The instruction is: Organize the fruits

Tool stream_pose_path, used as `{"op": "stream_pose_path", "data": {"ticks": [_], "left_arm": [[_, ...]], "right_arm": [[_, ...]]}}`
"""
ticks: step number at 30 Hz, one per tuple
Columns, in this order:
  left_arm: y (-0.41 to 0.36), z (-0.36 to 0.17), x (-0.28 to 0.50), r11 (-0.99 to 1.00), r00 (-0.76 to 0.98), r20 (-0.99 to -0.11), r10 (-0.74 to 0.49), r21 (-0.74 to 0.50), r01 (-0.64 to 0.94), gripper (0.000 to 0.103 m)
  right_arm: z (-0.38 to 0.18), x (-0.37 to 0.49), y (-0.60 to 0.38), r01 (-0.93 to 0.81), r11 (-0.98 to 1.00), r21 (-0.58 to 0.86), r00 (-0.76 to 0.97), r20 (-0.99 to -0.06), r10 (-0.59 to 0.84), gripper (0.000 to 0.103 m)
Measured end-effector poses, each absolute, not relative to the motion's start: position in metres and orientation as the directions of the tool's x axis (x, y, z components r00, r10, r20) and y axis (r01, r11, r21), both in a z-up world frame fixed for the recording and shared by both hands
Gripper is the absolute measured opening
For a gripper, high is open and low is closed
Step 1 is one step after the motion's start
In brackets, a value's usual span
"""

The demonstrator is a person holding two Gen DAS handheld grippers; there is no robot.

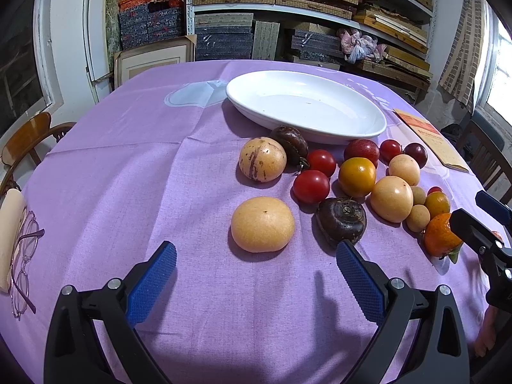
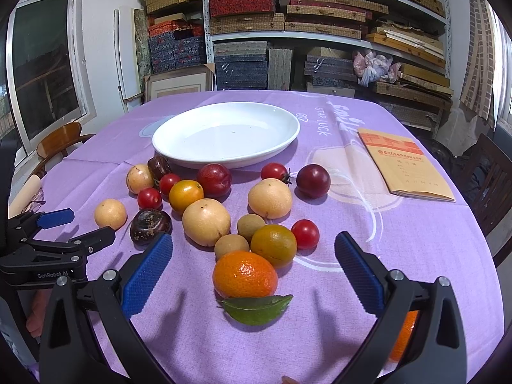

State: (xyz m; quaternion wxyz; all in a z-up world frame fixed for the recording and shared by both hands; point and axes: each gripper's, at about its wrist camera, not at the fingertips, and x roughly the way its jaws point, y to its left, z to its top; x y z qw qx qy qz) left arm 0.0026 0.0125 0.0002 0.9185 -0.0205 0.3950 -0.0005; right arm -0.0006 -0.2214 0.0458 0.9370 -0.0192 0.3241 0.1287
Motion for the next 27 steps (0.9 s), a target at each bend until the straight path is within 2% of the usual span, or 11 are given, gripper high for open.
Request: {"op": "stream_pose_path", "data": {"ticks": [27], "left_arm": [[0.0145,0.0001,0.0030,0.999,0.687,-0.726,-0.009,-0.030,-0.019,0.100]], "right_arm": [[0.0462,-0.0010,-0.2223,-0.254,0.966,0.053,0.757,-0.610,0.233,0.099]]}}
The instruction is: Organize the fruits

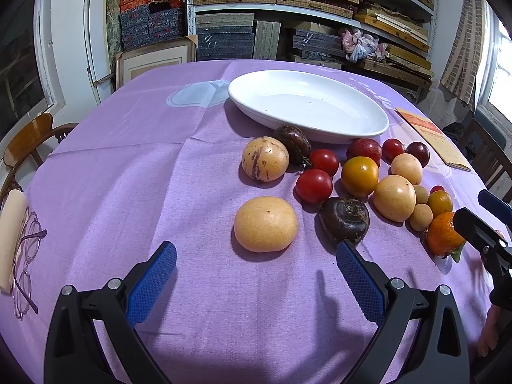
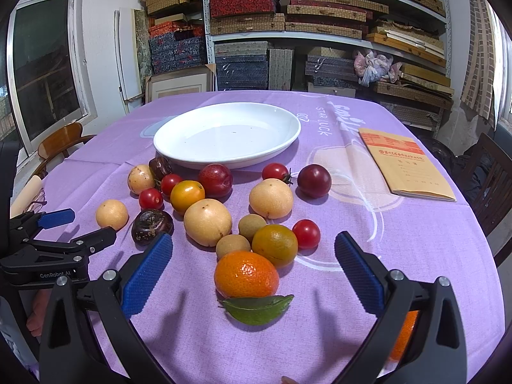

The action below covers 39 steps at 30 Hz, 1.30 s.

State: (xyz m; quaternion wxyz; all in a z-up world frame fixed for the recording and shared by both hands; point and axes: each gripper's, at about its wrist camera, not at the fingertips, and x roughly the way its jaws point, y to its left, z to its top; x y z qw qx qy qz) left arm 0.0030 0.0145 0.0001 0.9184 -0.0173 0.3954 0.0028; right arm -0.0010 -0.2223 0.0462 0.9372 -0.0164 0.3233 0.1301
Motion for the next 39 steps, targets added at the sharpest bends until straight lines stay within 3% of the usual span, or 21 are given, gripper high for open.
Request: {"op": "stream_pose_path", "data": {"ticks": [15,23,24,27,33,39], "left_arm": [[0.025,-0.005,0.014,0.988,0.640,-0.759,-0.117,-0.153,-0.001,0.100],[0.039,-0.009,0.030,0.986,0.617,-0.784,-0.072,-0.151,-0.076,0.100],[0.039,-0.009,0.029,0.987,0.621,-0.781,-0.063,-0.143,-0.079,0.098],[0.036,-0.009,0.031,0.990,0.621,-0.782,-0.062,-0.128,-0.062,0.082],[0.021,-0.008,0.034,0.992,0.617,-0.781,-0.099,-0.122,0.004,0.075],[0.018,-0.009,0.038,0.995,0.629,-0.773,-0.082,-0.098,0.009,0.056]], "right_arm": [[0.051,-0.002,-0.224,-0.240,0.968,0.071,0.768,-0.596,0.234,0.099],[0.054,-0.004,-0.228,-0.239,0.966,0.098,0.774,-0.581,0.251,0.099],[0.054,-0.004,-0.229,-0.240,0.965,0.103,0.773,-0.580,0.254,0.099],[0.054,-0.005,-0.229,-0.244,0.964,0.104,0.771,-0.582,0.258,0.099],[0.054,-0.005,-0.230,-0.242,0.964,0.110,0.770,-0.583,0.260,0.099],[0.053,-0.005,-0.231,-0.243,0.963,0.114,0.770,-0.582,0.263,0.099]]}}
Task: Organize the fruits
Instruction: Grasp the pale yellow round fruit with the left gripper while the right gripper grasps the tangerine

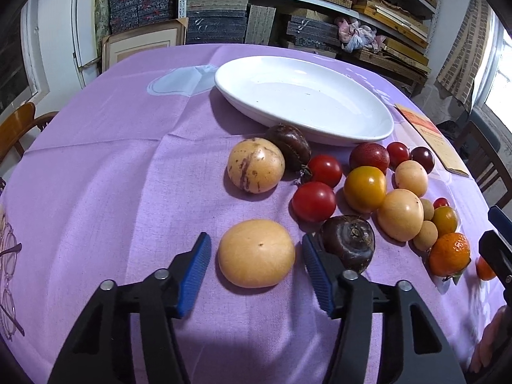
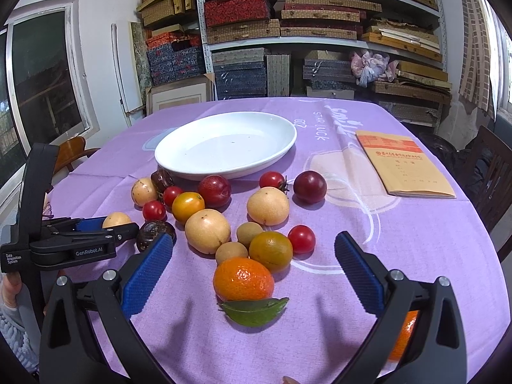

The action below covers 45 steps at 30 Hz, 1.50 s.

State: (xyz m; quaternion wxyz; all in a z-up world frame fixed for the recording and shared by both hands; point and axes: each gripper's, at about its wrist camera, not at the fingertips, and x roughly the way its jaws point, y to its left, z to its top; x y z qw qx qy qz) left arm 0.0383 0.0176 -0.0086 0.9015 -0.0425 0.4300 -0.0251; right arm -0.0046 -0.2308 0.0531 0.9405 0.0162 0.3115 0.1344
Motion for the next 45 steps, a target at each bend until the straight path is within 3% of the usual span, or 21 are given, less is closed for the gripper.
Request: {"op": "stream_pose_path", "data": {"ticks": [11,15,26,35,39,45], "left_arm": [[0.019,-0.008,0.036,0.995,0.634,-0.767,-0.092,-0.101,0.023,0.047],[0.015,-0.010,0.034,0.997,0.641,-0.764,-0.075,-0.071,0.032,0.047],[0.028,-0.005,0.029,0.987,0.651,-0.748,-0.131,-0.163,0.010,0.045],[0.028,0.010,0.034,0.989,0.674,-0.731,-0.107,-0.147,-0.001,0.045],[0.025,0.011,0.033,0.989,0.678,-0.726,-0.113,-0.150,0.004,0.045],[0.023,0.012,0.030,0.987,0.683,-0.718,-0.132,-0.159,0.024,0.045]], "right_arm": [[0.053,-0.004,-0.231,-0.242,0.963,0.119,0.769,-0.582,0.265,0.099],[0.053,-0.004,-0.231,-0.242,0.963,0.118,0.769,-0.582,0.265,0.099],[0.055,-0.003,-0.236,-0.232,0.963,0.139,0.772,-0.576,0.269,0.099],[0.056,-0.003,-0.238,-0.233,0.963,0.136,0.771,-0.577,0.268,0.099],[0.064,-0.010,-0.261,-0.197,0.961,0.192,0.752,-0.599,0.274,0.099],[0.069,-0.053,-0.324,-0.087,0.993,0.078,0.772,-0.625,0.117,0.099]]}}
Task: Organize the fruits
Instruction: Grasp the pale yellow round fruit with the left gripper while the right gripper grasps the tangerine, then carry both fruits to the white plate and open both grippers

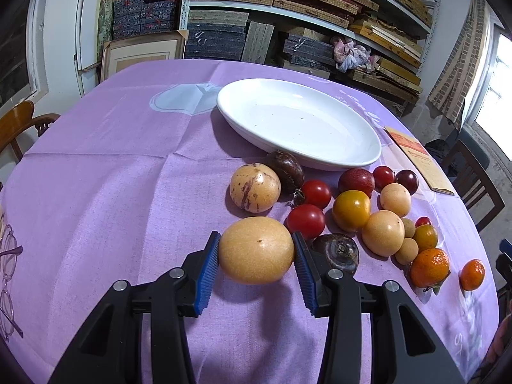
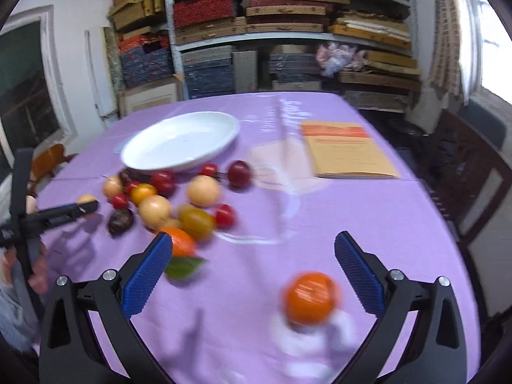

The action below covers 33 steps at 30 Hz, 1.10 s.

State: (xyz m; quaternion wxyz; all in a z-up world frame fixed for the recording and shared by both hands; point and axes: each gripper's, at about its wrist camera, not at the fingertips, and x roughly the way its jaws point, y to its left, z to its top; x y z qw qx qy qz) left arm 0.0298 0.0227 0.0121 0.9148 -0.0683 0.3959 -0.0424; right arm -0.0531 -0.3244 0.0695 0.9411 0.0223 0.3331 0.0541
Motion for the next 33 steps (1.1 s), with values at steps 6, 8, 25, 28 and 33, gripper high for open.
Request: {"op": "stream_pose_path", "data": {"ticks": [6,8,25,28,33], "left_arm": [[0.016,0.011,0.029,0.987,0.679,-0.720,-0.140,-0.152,0.042,0.045],[0.016,0.010,0.029,0.988,0.679,-0.721,-0.137,-0.151,0.039,0.045],[0.017,0.008,0.029,0.987,0.670,-0.729,-0.140,-0.155,0.037,0.045],[0.016,0.013,0.029,0.987,0.671,-0.727,-0.146,-0.157,0.045,0.045],[0.012,0.038,0.038,0.987,0.687,-0.711,-0.150,-0.144,0.066,0.045]], "right_arm": [[0.041,-0.061,-0.351,-0.090,0.996,0.019,0.725,-0.685,0.079,0.096],[0.034,-0.058,-0.345,-0.110,0.993,-0.035,0.721,-0.691,0.055,0.082],[0.013,-0.033,-0.334,-0.175,0.984,-0.021,0.654,-0.750,0.100,0.046],[0.021,-0.031,-0.333,-0.184,0.983,-0.003,0.656,-0.745,0.120,0.046],[0.056,-0.013,-0.319,-0.234,0.972,0.018,0.687,-0.705,0.178,0.046]]}}
